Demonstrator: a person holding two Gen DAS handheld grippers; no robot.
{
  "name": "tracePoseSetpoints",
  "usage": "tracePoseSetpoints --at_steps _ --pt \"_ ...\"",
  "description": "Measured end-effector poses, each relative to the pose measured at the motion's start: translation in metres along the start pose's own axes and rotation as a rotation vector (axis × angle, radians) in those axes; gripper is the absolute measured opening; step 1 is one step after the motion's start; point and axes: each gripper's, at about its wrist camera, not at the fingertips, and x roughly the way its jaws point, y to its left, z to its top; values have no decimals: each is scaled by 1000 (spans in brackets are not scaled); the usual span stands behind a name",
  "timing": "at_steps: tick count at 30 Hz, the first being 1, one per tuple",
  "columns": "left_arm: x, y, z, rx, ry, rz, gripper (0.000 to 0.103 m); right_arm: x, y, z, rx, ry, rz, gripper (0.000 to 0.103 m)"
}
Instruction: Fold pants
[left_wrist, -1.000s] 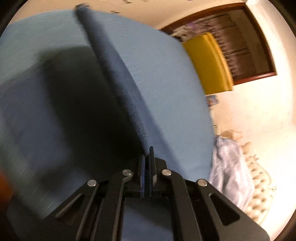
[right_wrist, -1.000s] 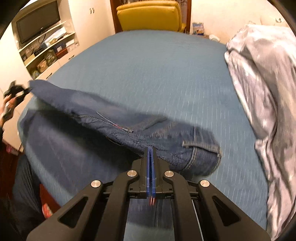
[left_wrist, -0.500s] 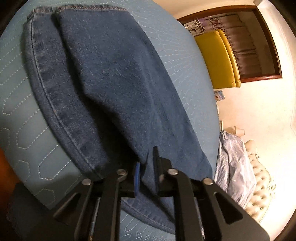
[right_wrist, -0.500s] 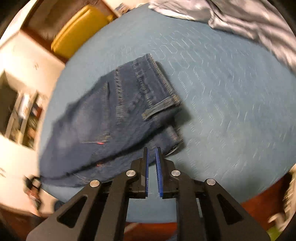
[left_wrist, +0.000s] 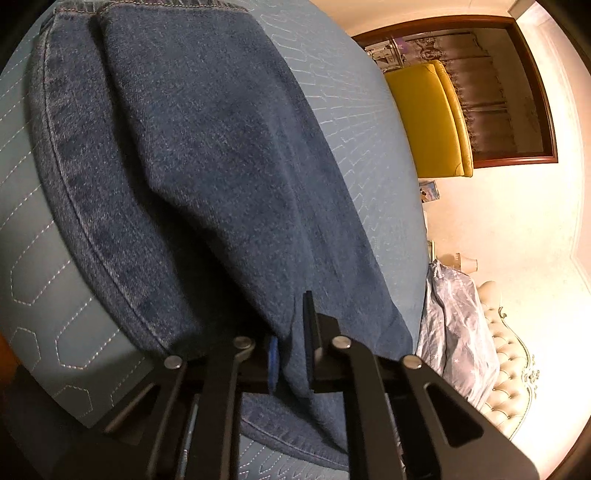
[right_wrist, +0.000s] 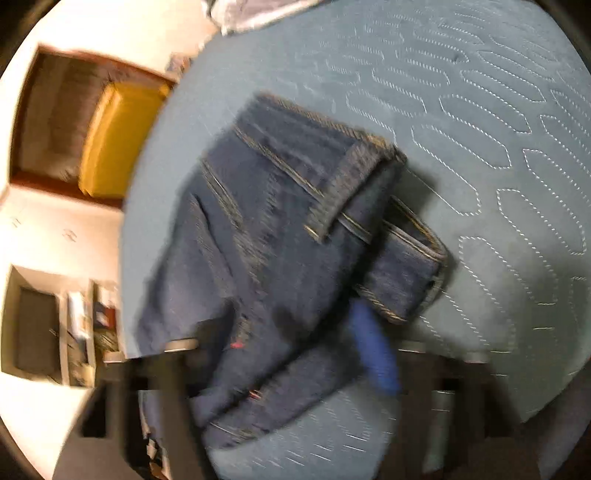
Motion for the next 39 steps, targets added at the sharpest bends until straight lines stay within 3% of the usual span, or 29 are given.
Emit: tracePoseSetpoints --at_steps 5,7,9,11,15,19,24,29,34,35,39 --pt "-3 9 2 -24 -4 -18 5 6 4 -1 56 -37 -27 78" --pt "-3 10 3 -26 -5 -14 4 6 7 3 32 -60 -71 60" --pt "-5 11 4 -26 -5 -13 3 6 10 4 3 -61 -116 17" --pt "-10 7 7 -26 -11 -15 3 2 16 6 -15 -74 -119 4" --pt "-38 -9 5 -3 -41 -2 3 -32 44 3 -81 -115 -111 2" --pt "-41 12 -2 -12 -25 35 3 -58 48 -5 -115 -130 -113 2" --pt "-31 28 -2 -33 -20 29 3 -26 26 -7 -137 -58 -206 2" --pt "-24 33 -2 -28 -3 43 3 -25 26 -7 -182 -62 -216 2" --pt "-25 44 -4 -29 -14 4 3 -13 14 -11 -188 -51 -262 2" --pt "-25 45 -3 -28 -16 -13 4 -9 13 -10 -186 -45 -267 1" --pt "-45 55 6 -45 -71 -51 28 5 12 -10 -205 -42 -312 0"
